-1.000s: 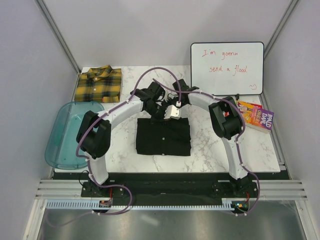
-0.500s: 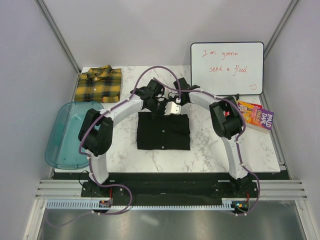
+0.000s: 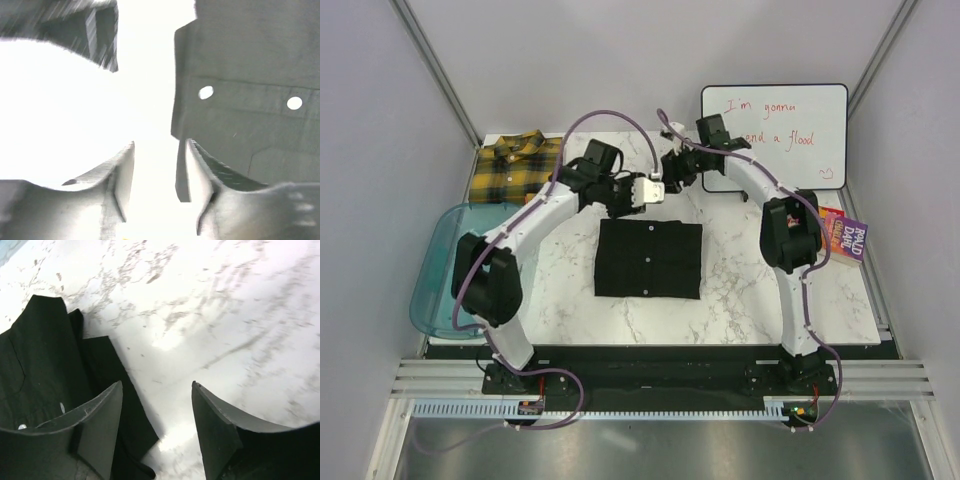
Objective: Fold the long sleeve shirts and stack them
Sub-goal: Fold the shirt
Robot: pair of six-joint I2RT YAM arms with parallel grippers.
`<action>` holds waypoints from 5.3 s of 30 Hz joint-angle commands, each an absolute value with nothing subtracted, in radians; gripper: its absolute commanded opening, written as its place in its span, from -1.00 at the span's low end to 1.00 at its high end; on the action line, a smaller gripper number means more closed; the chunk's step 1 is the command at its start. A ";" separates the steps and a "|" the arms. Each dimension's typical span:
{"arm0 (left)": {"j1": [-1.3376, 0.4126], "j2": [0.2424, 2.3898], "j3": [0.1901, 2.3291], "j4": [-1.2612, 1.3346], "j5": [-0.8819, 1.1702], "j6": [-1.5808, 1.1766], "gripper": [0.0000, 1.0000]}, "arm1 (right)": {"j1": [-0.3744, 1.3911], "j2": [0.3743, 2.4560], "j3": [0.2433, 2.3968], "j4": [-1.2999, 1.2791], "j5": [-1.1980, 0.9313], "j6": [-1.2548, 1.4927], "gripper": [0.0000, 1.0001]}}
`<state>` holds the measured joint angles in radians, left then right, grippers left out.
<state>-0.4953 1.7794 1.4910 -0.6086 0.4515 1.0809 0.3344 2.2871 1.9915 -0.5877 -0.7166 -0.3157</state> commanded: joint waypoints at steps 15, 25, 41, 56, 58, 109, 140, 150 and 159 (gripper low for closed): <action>-0.140 1.991 1.657 -0.818 0.913 0.640 0.30 | 0.242 2.046 1.651 -0.658 -0.874 -0.350 0.69; -0.130 2.089 1.637 -0.801 1.034 0.595 0.34 | 0.241 2.036 1.554 -0.649 -0.923 -0.377 0.59; -0.130 2.089 1.617 -0.818 1.002 0.597 -0.04 | 0.245 2.062 1.605 -0.676 -0.939 -0.394 -1.00; -0.130 2.102 1.546 -0.729 0.965 0.569 0.29 | 0.252 2.095 1.597 -0.673 -0.957 -0.425 -1.00; -0.132 2.114 1.549 -0.724 0.954 0.557 0.30 | 0.255 2.095 1.595 -0.675 -0.957 -0.428 -1.00; -0.080 2.022 1.486 -0.601 1.132 0.244 0.29 | 0.262 2.054 1.577 -0.707 -0.957 -0.497 -1.00; -0.075 2.060 1.520 -0.554 0.980 0.239 -0.96 | 0.278 2.097 1.683 -0.696 -0.845 -0.488 -1.00; -0.075 2.267 1.701 -0.596 0.753 0.092 -0.96 | 0.296 2.393 1.880 -0.567 -0.626 -0.275 -1.00; -0.106 2.136 1.483 -0.669 0.744 0.140 -0.96 | 0.342 2.200 1.570 -0.630 -0.621 -0.291 -1.00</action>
<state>-0.0906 2.2509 1.6321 -0.6003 0.7887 0.1211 0.3176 2.3157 1.7782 -0.5491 -0.6785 -0.2852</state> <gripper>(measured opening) 0.033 0.017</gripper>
